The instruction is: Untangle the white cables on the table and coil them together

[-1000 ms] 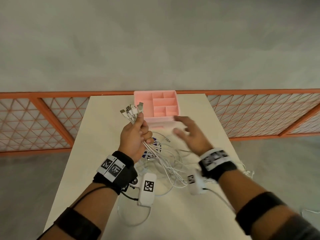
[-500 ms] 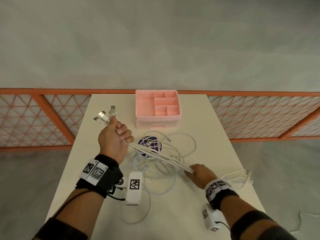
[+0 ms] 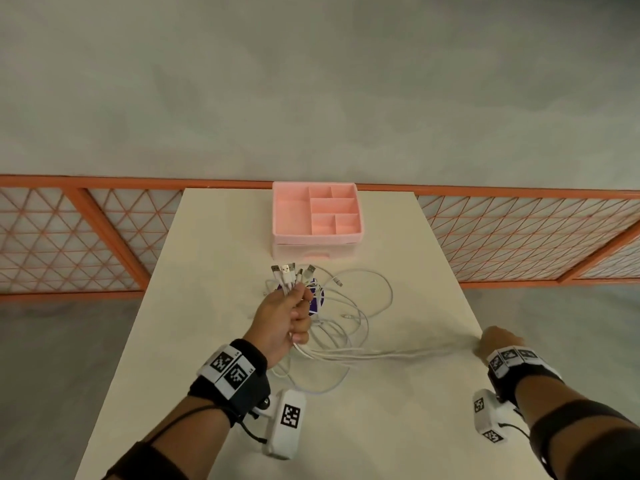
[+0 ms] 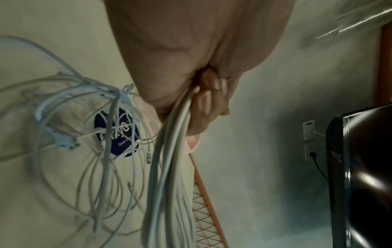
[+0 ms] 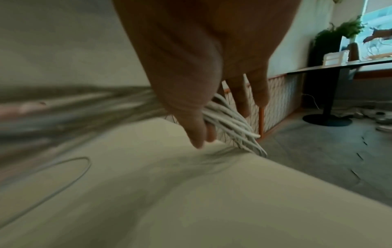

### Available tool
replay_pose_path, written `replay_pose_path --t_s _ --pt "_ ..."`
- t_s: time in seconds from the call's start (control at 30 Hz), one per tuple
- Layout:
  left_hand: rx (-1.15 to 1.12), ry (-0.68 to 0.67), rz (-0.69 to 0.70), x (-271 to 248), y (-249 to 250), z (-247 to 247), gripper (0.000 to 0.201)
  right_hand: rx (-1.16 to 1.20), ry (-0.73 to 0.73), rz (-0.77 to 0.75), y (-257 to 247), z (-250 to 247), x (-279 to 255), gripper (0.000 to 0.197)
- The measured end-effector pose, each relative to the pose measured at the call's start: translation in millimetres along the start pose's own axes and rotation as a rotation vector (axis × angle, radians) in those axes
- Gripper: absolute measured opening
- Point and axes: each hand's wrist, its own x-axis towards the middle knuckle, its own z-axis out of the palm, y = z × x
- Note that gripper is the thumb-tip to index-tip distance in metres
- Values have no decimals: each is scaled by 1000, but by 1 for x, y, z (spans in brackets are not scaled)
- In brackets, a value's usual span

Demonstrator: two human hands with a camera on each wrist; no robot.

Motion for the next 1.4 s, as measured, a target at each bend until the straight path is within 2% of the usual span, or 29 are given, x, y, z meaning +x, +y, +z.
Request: replay_pose_path --t_s 0.07,0.13,0.2,0.27,0.33,0.4,0.47,0.53,0.63,0.8,0.87,1.0,1.1,1.17,1.3,1.33,1.4 --pt "16 8 -3 -1 -1 -1 28 -27 -111 -40 -4 12 -15 42" --pt "36 9 1 -2 -3 -1 29 -94 -143 -114 -18 11 -30 54" --pt "76 4 17 -2 -6 -1 28 -21 -96 -134 -44 -6 -36 47" --pt "129 -8 38 0 -9 1 28 245 -10 -206 -80 -33 -41 36" --pt "183 -25 50 1 -12 3 27 658 83 -465 -121 -59 -61 28" --pt "238 -46 60 0 -15 4 27 1073 12 -690 -161 -83 -99 35" --pt "307 -62 75 -1 -17 3 27 1228 -93 -844 -193 -100 -134 49" --pt "391 -79 97 -1 -18 1 29 1212 -137 -940 -218 -100 -157 53" --pt "463 -117 84 -6 -19 -7 30 1019 -43 -982 -239 -96 -173 32" --pt "569 -96 49 -15 -24 -25 34 1001 -29 -977 -247 -77 -175 15" --pt "589 -68 57 -14 -26 -29 29 997 9 -970 -249 -69 -179 17" --pt "686 -111 35 -15 -30 -31 30 872 63 -1015 -252 -62 -189 17" --pt "726 -161 18 -17 -32 -29 23 796 74 -1047 -252 -60 -189 34" --pt "689 -168 11 -16 -33 -24 14 859 48 -1016 -252 -58 -185 42" --pt "584 -95 -11 -12 -33 -20 35 1134 -26 -957 -251 -47 -179 25" --pt "530 -79 -12 -11 -32 -20 35 1211 -30 -931 -249 -44 -179 31" --pt "352 -18 11 -12 -26 -17 28 1283 -83 -903 -245 -35 -179 62"
